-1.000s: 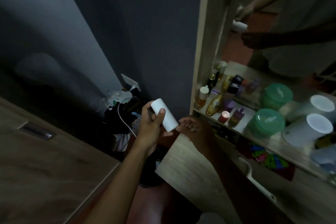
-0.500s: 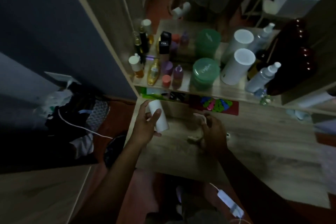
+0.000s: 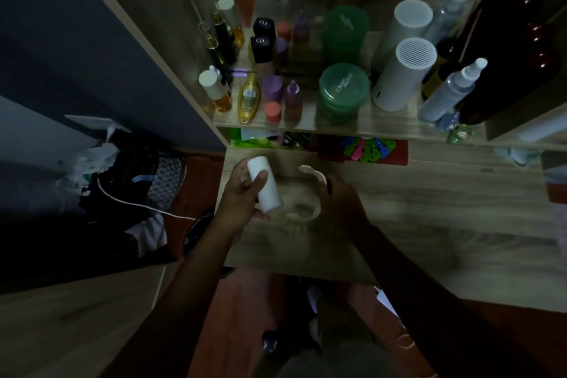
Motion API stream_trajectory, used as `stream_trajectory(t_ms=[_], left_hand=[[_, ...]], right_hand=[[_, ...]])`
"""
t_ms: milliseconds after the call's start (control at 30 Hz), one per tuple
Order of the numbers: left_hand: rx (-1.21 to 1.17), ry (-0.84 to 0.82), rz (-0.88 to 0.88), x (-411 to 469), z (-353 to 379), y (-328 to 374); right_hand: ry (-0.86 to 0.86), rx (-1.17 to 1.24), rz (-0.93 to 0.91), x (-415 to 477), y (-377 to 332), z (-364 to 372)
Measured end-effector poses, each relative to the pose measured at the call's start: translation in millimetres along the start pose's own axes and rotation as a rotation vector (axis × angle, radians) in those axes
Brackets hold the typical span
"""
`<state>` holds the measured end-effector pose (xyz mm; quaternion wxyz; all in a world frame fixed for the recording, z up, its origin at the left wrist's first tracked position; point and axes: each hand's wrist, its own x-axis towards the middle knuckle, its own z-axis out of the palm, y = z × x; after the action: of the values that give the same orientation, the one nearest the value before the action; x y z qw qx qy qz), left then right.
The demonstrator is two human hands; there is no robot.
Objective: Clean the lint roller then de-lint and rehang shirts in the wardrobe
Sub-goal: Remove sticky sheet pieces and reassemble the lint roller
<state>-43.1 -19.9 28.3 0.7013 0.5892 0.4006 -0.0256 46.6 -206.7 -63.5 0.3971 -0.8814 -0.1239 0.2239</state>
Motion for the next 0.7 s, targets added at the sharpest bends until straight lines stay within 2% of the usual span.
stream_trajectory(t_ms=[100, 233, 700], left_hand=[[0.011, -0.030, 0.004, -7, -8, 7], [0.015, -0.050, 0.013, -16, -14, 16], [0.104, -0.066, 0.099, -30, -22, 29]], right_hand=[[0.018, 0.014, -0.181, -4, -38, -5], [0.036, -0.012, -0.305, 0, -66, -9], [0.018, -0.018, -0.298, -5, -92, -11]])
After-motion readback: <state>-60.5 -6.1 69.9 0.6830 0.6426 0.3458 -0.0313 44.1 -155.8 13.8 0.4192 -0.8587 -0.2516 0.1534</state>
